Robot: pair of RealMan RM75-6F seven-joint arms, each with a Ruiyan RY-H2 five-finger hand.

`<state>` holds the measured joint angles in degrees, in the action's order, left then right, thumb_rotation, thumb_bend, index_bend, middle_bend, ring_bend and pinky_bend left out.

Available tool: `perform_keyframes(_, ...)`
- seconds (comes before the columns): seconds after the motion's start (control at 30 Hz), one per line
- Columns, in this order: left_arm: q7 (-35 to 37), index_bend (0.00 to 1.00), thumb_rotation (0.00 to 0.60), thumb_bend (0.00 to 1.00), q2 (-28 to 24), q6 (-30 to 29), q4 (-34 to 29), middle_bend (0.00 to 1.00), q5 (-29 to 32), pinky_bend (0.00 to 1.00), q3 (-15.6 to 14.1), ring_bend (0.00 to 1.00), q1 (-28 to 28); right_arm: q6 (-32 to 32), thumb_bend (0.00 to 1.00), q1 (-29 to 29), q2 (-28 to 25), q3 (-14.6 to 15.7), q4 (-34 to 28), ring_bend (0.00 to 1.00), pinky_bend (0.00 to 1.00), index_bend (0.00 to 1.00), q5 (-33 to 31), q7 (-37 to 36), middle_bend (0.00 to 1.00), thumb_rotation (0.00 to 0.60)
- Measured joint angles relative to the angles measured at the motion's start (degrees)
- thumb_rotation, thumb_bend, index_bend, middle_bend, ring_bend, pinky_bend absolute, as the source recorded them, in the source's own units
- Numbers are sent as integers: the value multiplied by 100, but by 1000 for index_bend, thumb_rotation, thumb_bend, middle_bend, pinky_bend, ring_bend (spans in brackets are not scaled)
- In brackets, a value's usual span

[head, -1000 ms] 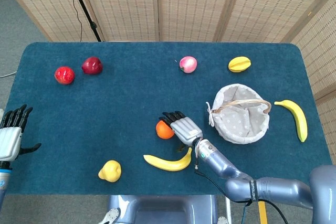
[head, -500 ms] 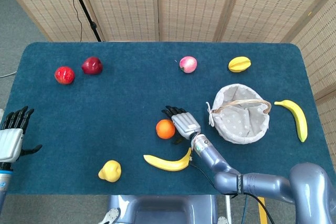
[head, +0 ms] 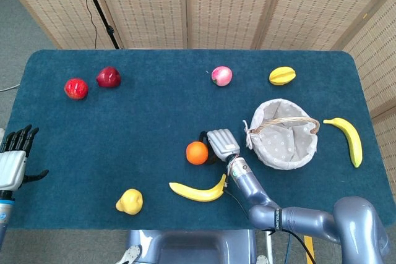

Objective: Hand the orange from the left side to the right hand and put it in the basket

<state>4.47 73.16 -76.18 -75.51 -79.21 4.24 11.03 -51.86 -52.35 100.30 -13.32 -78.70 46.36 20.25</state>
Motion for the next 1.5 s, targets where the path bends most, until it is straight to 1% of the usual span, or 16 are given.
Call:
perform_keyframes(0.17,-1,0,600,0,11,13,12,0,-1,0,2,0,3,-138,189,21,-66,-59,-113,654,700,761,-58,137,659,600)
perform_keyframes(0.27,12,0,600,0,13,36,27,0,11,0,6,0,5,-298,190,80,-173,-96,-334,655,700,758,-52,168,659,600)
perform_keyframes(0.37,28,0,600,0,17,60,52,0,27,0,14,0,10,-517,190,168,-343,-110,-695,654,700,757,1,227,659,600)
perform_keyframes(0.57,47,0,600,0,23,101,82,0,66,0,30,0,13,-1108,191,457,-828,-51,-1682,655,700,757,379,350,659,600)
perform_keyframes(0.77,42,0,600,0,36,139,90,0,83,0,31,0,20,-1564,190,836,-1473,84,-2820,655,700,758,966,330,659,600)
perform_keyframes(0.9,49,0,600,0,46,173,101,0,96,0,31,0,27,-1868,191,1185,-2073,237,-3569,655,700,758,1398,242,659,600)
perform_keyframes(1.0,51,0,600,0,53,183,112,0,98,0,30,0,29,-2079,191,1467,-2517,356,-3880,654,700,758,1734,157,659,600)
perform_keyframes(1.1,46,0,600,0,56,197,116,0,100,0,29,0,32,-2300,191,1702,-2757,433,-4024,654,700,758,1980,39,659,600)
perform_keyframes(1.2,35,0,600,0,66,208,121,0,99,0,23,0,35,-2414,191,1822,-2854,427,-4038,654,700,758,2045,-112,659,600)
perform_keyframes(1.5,18,0,600,0,82,240,129,0,95,0,10,0,44,-2500,190,2043,-3145,199,-3807,654,700,760,1995,-694,661,600)
